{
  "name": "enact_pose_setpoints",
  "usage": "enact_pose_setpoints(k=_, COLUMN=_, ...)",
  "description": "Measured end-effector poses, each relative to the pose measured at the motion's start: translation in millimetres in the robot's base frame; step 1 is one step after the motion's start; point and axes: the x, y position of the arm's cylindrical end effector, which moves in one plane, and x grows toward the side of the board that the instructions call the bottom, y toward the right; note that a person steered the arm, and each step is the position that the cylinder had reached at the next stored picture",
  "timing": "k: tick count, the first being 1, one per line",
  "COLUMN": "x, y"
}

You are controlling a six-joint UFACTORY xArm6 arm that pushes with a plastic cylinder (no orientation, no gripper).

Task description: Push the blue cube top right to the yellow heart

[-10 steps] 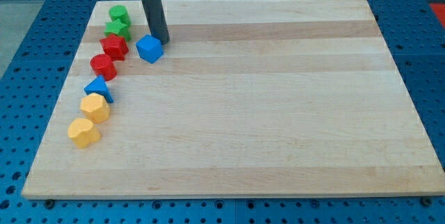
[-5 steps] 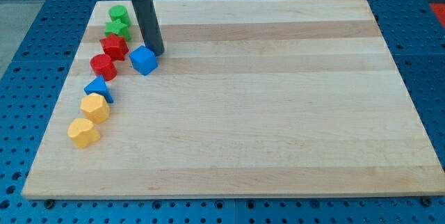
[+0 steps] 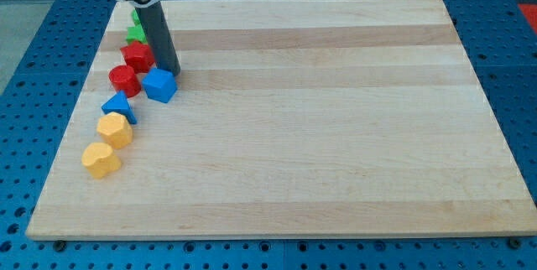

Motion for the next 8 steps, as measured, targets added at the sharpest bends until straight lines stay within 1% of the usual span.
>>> enact_pose_setpoints(k=5, x=114.9, y=-22.0)
enact_pose_setpoints(k=8, x=153.0, y=-16.9)
